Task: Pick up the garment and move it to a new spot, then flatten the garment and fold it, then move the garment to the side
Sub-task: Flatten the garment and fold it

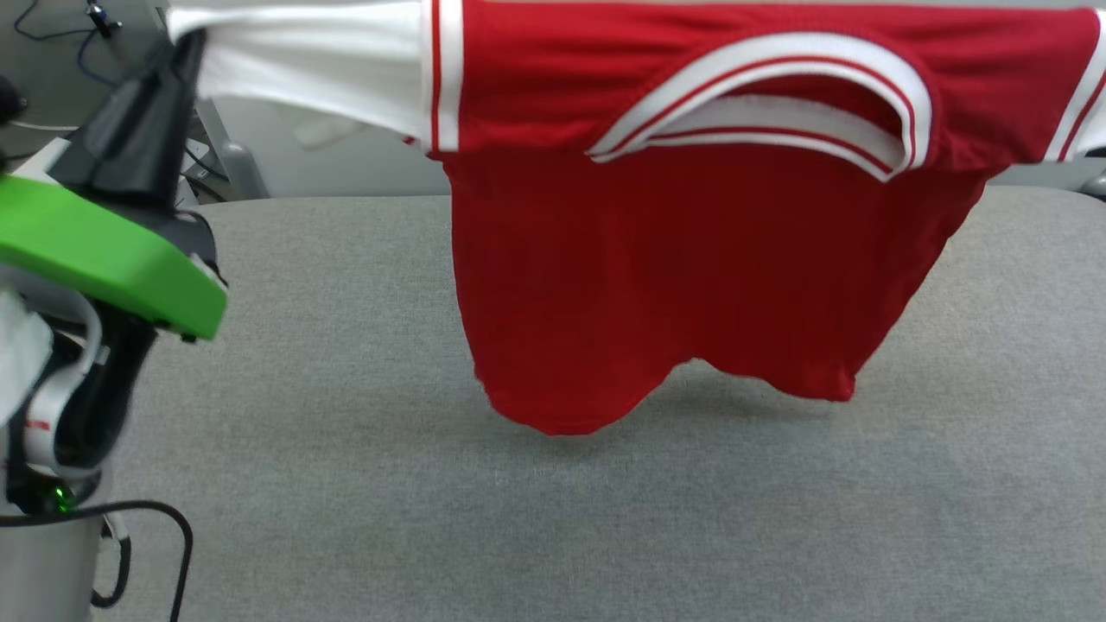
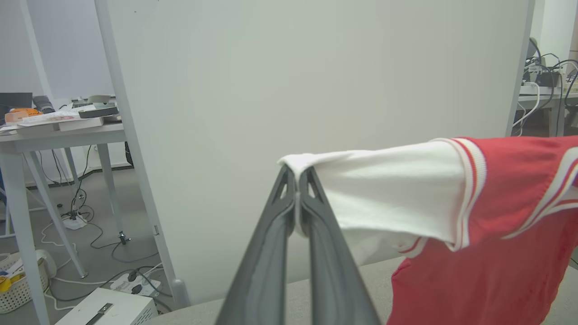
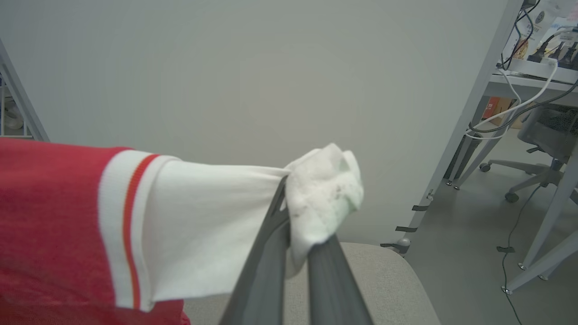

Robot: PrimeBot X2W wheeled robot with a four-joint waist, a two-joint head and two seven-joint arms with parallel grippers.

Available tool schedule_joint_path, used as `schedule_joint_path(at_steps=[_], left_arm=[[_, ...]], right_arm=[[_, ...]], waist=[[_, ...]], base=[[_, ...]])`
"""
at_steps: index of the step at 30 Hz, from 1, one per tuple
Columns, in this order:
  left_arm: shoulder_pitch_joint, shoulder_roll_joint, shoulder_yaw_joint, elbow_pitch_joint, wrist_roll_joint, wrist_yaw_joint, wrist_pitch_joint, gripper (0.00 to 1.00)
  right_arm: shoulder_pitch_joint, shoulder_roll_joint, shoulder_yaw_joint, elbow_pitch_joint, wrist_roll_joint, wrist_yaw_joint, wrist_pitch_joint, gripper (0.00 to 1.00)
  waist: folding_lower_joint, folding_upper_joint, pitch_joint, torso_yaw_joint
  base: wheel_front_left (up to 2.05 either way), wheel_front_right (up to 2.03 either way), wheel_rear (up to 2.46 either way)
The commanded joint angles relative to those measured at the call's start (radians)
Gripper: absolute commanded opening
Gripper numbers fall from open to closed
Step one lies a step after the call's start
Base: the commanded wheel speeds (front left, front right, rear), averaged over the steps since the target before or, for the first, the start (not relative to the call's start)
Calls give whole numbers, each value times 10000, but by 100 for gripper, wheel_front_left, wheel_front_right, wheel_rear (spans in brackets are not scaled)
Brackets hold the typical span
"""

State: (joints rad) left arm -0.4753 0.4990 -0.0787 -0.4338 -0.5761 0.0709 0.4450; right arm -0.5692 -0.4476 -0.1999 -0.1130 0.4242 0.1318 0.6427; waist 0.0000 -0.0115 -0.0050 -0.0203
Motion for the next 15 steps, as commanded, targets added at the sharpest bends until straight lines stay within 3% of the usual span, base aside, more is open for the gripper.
schedule_joint_path(at_steps=[1, 7, 15], left_arm=[[-360, 93, 211, 43, -95, 107, -127, 0], [-1315, 222, 510, 634, -246, -56, -376, 0], [-3161, 745, 573, 1798, -266, -546, -338, 0]], right_arm=[[-296, -78, -19, 121, 73, -11, -157, 0], [-1240, 79, 102, 493, -9, -11, -659, 0], [-3330, 116, 549, 1501, -409, -11, -1393, 0]], waist=[[0, 115, 123, -36], [0, 115, 758, -76], [0, 115, 2391, -222]], base=[[0, 0, 0], [0, 0, 0], [0, 0, 0]])
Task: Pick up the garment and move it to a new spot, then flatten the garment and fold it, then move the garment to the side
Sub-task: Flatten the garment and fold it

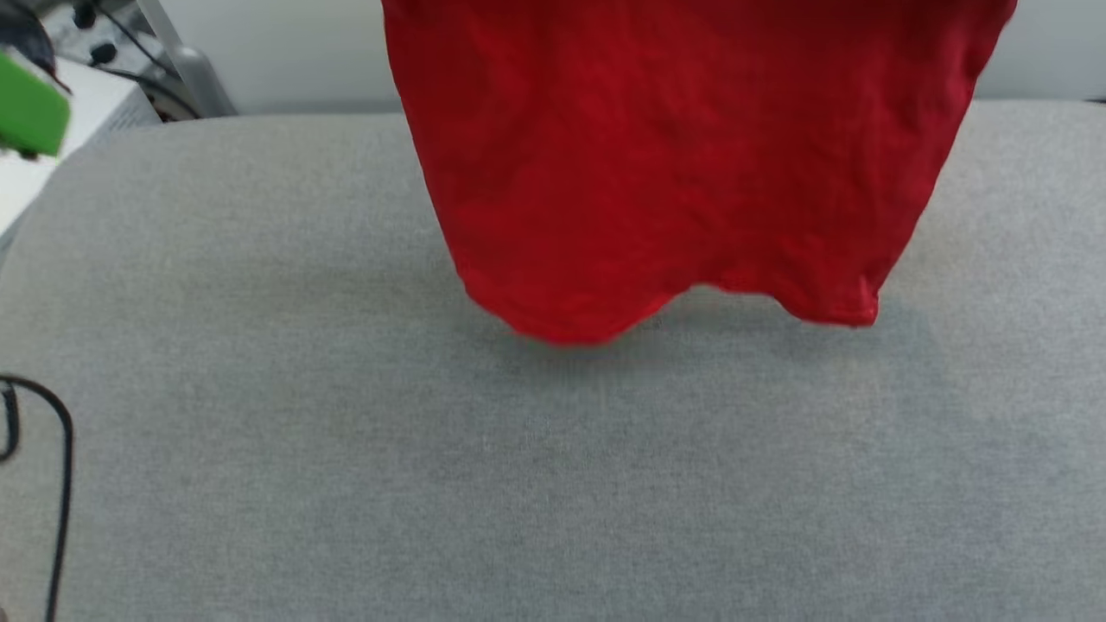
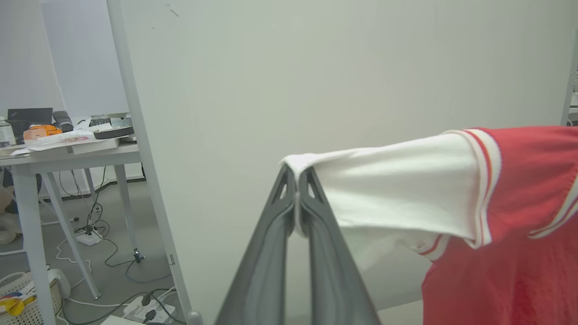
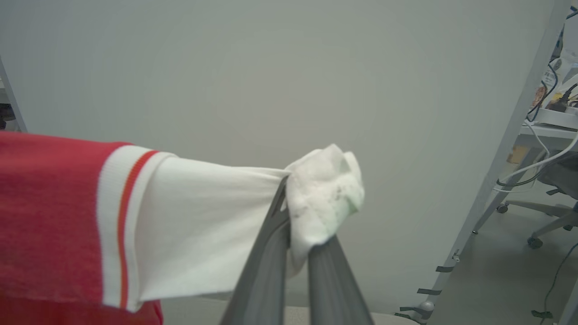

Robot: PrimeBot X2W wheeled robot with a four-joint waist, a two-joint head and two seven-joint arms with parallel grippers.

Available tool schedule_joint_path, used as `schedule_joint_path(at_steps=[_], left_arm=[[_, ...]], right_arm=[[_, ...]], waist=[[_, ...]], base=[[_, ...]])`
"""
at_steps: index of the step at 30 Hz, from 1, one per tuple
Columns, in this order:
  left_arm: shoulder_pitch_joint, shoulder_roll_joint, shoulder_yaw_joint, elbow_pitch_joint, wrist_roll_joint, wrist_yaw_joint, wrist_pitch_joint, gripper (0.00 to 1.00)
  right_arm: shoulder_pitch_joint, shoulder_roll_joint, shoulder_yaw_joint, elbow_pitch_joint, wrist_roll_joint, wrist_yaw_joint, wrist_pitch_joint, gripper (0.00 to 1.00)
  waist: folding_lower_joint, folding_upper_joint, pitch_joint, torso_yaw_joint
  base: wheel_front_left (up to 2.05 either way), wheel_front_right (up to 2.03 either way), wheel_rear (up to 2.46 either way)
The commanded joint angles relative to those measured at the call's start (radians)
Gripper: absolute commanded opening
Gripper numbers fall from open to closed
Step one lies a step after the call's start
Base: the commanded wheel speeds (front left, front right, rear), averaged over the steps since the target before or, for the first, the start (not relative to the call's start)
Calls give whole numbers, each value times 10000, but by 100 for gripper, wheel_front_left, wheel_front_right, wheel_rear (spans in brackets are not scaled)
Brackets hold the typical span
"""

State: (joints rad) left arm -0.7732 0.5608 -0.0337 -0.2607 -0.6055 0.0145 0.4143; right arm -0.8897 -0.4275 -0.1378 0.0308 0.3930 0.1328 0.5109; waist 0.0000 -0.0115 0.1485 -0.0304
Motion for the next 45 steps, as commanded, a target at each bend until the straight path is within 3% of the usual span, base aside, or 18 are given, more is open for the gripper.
schedule_joint_path(at_steps=[1, 9, 14, 25, 34, 39, 45], left_arm=[[-506, 204, 102, 315, 32, -80, -32, 0], [-3415, 335, -162, 2495, 133, -644, -367, 0], [-5671, 147, -493, 4066, 568, -776, -944, 0], [-8679, -965, -890, 7656, 1089, -952, -3671, 0], [-8111, -1566, -1411, 9570, 958, -1329, -5527, 0], [-6867, -1879, -2093, 10048, 788, -1427, -6033, 0], [-4828, -2220, -2780, 10348, 361, -1447, -6277, 0]], right_arm=[[-499, -102, 26, 294, -194, -21, -189, 0], [-3299, -8, 403, 2373, -874, -21, -1298, 0], [-5029, 150, 525, 3676, -1609, -21, -2188, 0], [-7544, 621, 115, 6141, -3479, -21, -4324, 0], [-7105, 1069, -445, 7527, -4118, -21, -5500, 0], [-6184, 1333, -668, 8231, -4179, -21, -5930, 0], [-4852, 1311, -192, 9033, -3519, -21, -6027, 0]], waist=[[0, 115, 1136, -149], [0, 115, 2850, -247], [0, 115, 3924, -231], [0, 115, 5270, 262], [0, 115, 5474, 586], [0, 115, 5156, 708], [0, 115, 4301, 808]], base=[[0, 0, 0], [0, 0, 0], [0, 0, 0], [0, 0, 0], [0, 0, 0], [0, 0, 0], [0, 0, 0]])
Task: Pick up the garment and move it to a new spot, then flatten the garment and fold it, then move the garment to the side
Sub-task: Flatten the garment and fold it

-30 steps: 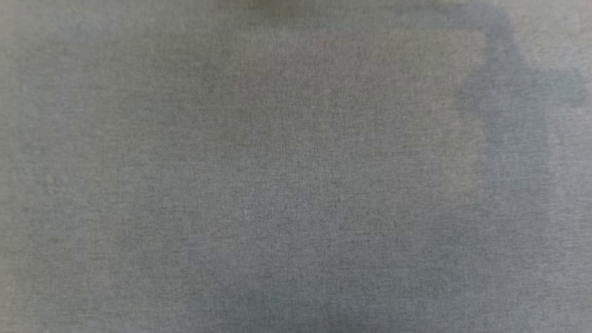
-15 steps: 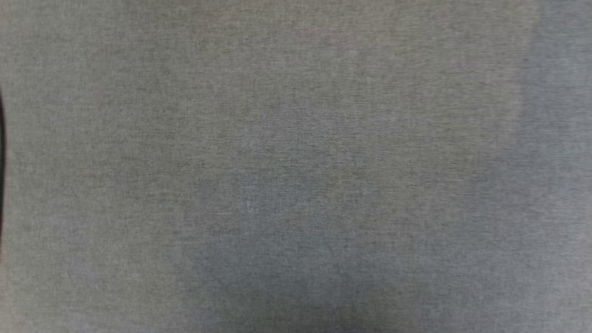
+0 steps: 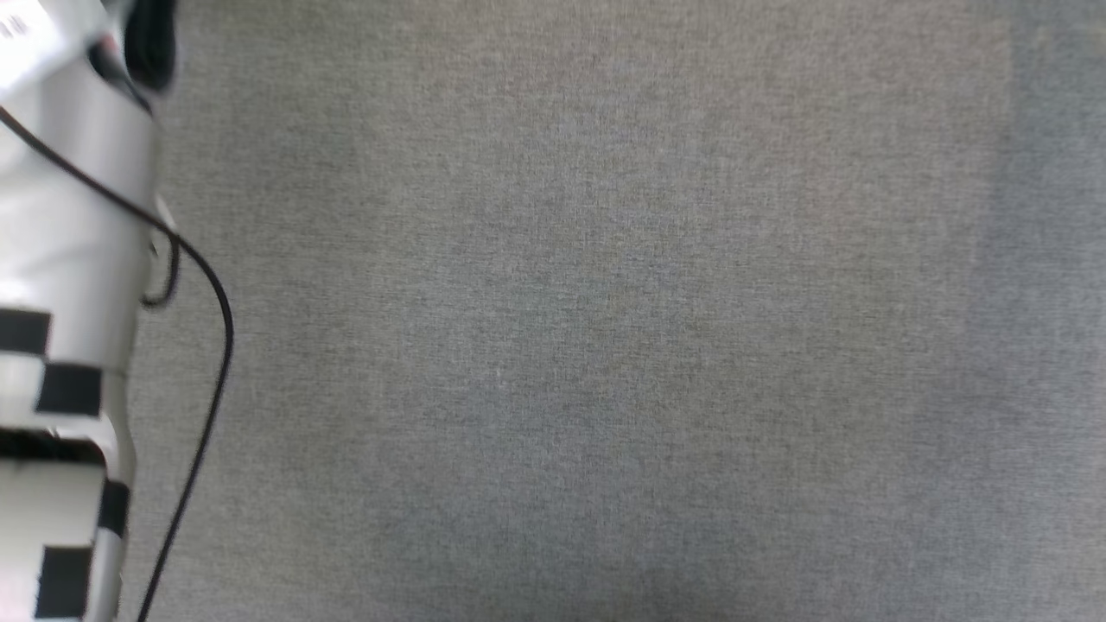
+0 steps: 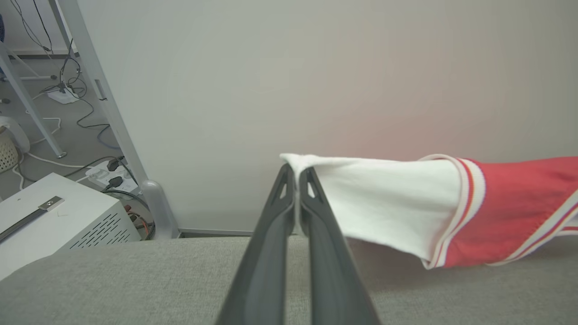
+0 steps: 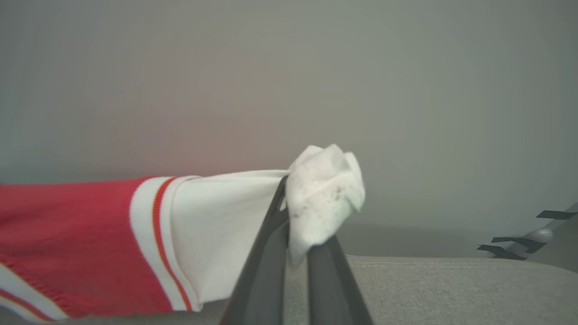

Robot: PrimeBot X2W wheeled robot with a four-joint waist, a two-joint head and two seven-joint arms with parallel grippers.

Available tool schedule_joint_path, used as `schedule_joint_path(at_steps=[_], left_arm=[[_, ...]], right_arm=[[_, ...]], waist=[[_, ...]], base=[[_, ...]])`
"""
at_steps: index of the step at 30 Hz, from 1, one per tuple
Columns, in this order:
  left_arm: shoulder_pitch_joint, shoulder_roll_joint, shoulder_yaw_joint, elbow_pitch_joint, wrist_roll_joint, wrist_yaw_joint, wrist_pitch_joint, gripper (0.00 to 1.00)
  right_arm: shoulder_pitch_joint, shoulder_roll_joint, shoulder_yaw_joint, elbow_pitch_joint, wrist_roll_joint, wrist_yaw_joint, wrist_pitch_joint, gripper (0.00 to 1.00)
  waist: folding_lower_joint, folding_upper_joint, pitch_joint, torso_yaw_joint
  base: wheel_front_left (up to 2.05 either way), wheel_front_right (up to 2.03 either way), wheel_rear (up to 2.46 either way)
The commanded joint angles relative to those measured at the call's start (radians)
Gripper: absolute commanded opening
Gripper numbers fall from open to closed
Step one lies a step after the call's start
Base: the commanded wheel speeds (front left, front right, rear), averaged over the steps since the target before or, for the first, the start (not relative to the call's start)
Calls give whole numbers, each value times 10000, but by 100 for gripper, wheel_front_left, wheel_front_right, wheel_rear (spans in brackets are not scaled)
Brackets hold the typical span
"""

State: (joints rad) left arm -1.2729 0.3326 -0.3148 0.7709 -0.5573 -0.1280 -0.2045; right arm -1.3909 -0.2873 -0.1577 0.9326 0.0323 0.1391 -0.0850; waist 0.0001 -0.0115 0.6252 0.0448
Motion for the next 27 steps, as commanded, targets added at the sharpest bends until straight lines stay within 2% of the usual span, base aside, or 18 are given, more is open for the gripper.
schedule_joint_path(at_steps=[1, 9, 14, 21, 27], left_arm=[[555, 76, -56, 58, -241, -23, -116, 0], [3036, 593, -973, 157, -620, -25, 139, 0], [4257, 821, -1572, 103, -835, -26, 734, 0], [6064, 1422, -2451, -530, -1322, -26, 2087, 0], [7394, 1805, -2797, -1246, -1532, -19, 2762, 0]], right_arm=[[429, -90, 98, 123, 261, -84, -41, 0], [2504, -417, 935, 739, 1084, -84, 629, 0], [3738, -630, 1518, 754, 1928, -84, 1266, 0], [5553, -950, 2359, 301, 3236, -84, 2569, 0], [6981, -1297, 2693, -336, 4057, -84, 3318, 0]], waist=[[-1, 115, -669, 36], [-1, 115, -2170, 40], [-1, 115, -3022, 100], [-1, 115, -4038, -5], [-1, 115, -4673, -69]], base=[[0, 0, 0], [0, 0, 0], [0, 0, 0], [0, 0, 0], [0, 0, 0]])
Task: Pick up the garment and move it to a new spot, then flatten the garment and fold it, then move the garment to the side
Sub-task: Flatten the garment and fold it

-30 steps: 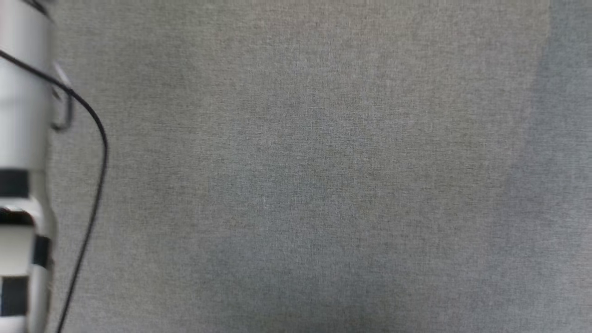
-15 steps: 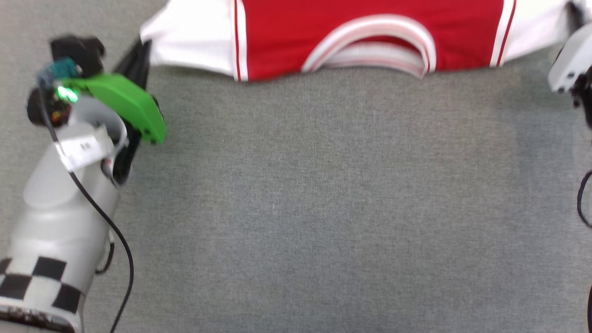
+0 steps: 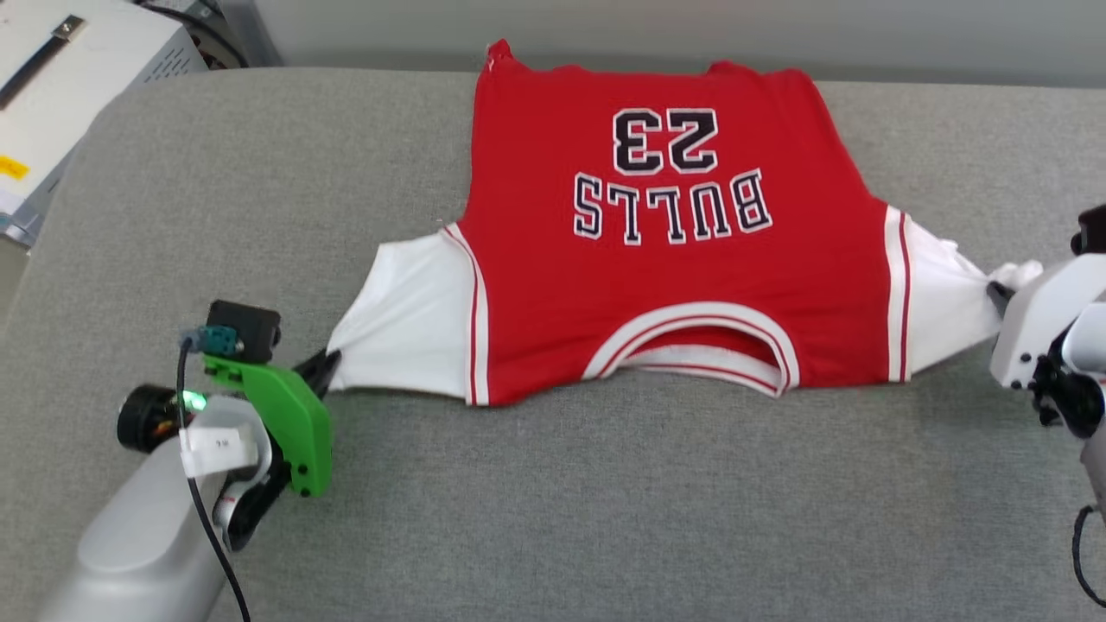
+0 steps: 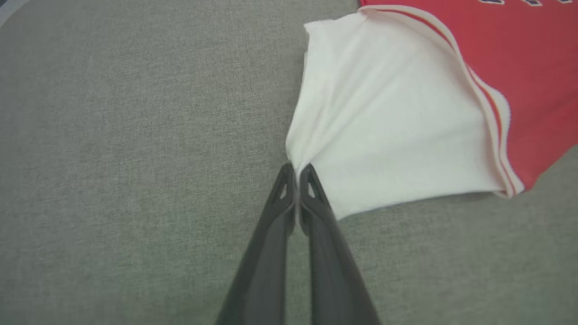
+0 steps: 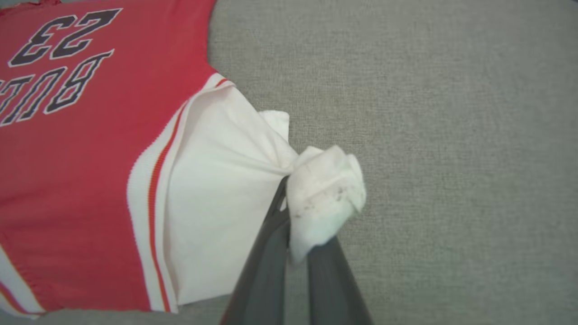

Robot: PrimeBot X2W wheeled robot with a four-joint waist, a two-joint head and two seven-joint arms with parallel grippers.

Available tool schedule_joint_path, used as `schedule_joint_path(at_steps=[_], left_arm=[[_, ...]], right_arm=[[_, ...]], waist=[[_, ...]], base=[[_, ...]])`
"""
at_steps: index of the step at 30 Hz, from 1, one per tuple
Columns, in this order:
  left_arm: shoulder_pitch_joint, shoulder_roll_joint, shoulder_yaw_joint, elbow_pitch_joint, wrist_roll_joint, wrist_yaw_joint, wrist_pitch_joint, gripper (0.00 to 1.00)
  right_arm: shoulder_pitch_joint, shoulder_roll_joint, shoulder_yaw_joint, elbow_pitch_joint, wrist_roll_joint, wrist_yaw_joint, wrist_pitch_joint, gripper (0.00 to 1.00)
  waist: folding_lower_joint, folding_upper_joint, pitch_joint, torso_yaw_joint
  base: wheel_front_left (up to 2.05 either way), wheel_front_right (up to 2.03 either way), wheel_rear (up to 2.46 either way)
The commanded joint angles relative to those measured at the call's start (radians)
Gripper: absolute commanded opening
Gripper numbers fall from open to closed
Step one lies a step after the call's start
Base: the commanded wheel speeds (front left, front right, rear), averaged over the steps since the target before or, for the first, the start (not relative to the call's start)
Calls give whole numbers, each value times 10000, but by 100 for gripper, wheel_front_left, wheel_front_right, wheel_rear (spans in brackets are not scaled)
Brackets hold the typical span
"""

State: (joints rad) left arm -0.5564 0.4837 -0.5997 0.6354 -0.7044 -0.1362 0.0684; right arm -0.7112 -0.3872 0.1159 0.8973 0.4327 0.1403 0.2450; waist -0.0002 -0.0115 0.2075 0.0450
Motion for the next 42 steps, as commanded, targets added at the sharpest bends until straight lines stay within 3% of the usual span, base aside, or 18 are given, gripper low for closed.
schedule_joint_path(at_steps=[1, 16, 21, 30, 31, 33, 38, 42], left_arm=[[474, 362, 11, -57, -99, 98, 137, 0], [3678, 1328, -316, -3222, -895, 1028, 1629, 0], [4490, 1528, -380, -4167, -1158, 1381, 1947, 0], [5093, 1550, -498, -4958, -1499, 1513, 2196, 0], [5106, 1533, -509, -5016, -1509, 1504, 2180, 0], [5097, 1489, -528, -5138, -1504, 1495, 2140, 0], [4953, 1373, -581, -5642, -1458, 1581, 2200, 0], [4795, 1345, -592, -6457, -1535, 1763, 2542, 0]], right_arm=[[453, -354, -7, -126, 192, -96, 150, 0], [4179, -981, -454, -2878, 1401, -96, 2580, 0], [5590, -739, -1177, -4031, 1779, -96, 3986, 0], [7279, -166, -2457, -6038, 1361, -96, 5559, 0], [7370, -72, -2588, -6241, 1271, -96, 5673, 10], [7471, 79, -2788, -6591, 1130, -96, 5834, 100], [7303, 451, -3569, -7578, 1411, -96, 6565, 100], [6936, 324, -3903, -8811, 1535, -96, 7419, 100]], waist=[[2, 115, -603, -85], [2, 115, -1486, -194], [2, 115, -1695, -184], [2, 115, -1908, -145], [2, 115, -1914, -138], [2, 115, -1904, -115], [2, 115, -1758, 41], [2, 115, -1325, 216]], base=[[0, 0, 0], [0, 0, 0], [0, 0, 0], [0, 0, 0], [0, 0, 0], [0, 0, 0], [0, 0, 0], [0, 0, 0]])
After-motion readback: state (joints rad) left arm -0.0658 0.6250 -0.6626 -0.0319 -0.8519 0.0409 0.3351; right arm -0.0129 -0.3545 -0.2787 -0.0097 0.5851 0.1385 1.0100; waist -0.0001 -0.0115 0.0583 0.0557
